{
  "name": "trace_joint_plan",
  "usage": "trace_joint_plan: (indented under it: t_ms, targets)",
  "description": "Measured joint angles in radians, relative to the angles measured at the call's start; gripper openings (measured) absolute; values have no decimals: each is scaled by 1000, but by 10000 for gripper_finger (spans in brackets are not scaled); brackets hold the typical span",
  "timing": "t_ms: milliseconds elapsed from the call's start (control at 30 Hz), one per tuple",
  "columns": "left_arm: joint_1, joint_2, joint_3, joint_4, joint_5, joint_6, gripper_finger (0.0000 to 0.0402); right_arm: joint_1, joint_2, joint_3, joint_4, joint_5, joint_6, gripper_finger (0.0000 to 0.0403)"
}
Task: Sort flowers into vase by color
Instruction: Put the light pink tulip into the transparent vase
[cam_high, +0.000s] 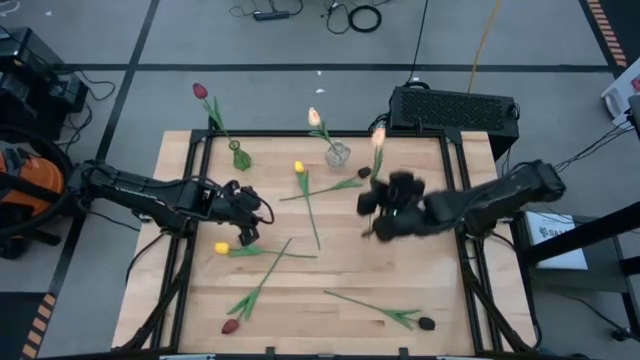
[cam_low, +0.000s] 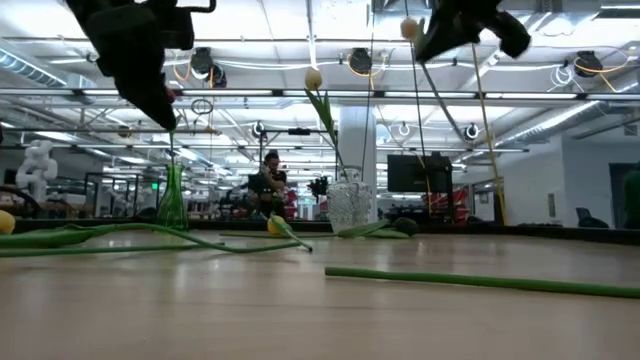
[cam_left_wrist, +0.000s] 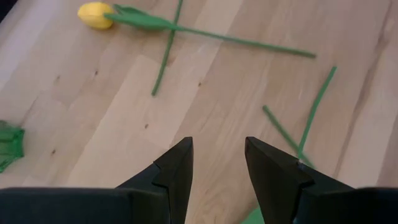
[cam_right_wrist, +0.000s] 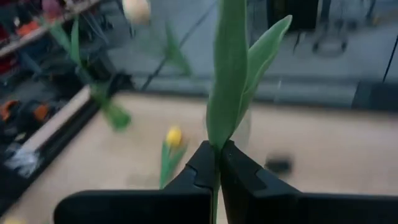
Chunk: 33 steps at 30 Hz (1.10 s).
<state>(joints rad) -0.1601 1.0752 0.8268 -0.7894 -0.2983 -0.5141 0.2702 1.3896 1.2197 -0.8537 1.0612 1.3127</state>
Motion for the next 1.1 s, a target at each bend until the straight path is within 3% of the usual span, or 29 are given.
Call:
trace_joint_plan:
  t_ms: [100, 233, 333, 433, 533, 767, 967, 1100]
  targets:
    - [11, 0, 0, 25, -9, -1, 155, -80, -62, 0, 130, 8, -283, 2]
    - [41, 0, 0, 52, -26, -3, 155, -208, -113, 0, 367, -77, -697, 2]
    - [73, 0, 0, 58, -27, -4, 155, -323, -120, -7, 538, -208, -939, 2]
    - [105, 0, 0, 58, -31, -27, 155, -464, -118, -56, 704, -422, -1088, 2]
    - [134, 0, 0, 63, -36, -30, 155, -599, -117, -133, 925, -658, -1153, 2]
    - [179, 0, 0, 71, -36, -30, 155, -812, -108, -283, 1348, -1032, -1151, 0]
    - [193, 0, 0, 71, -36, -30, 155, -924, -7, -326, 1543, -1273, -1045, 0]
    - [200, 0, 0, 71, -36, -30, 155, -945, 63, -323, 1651, -1351, -1016, 0]
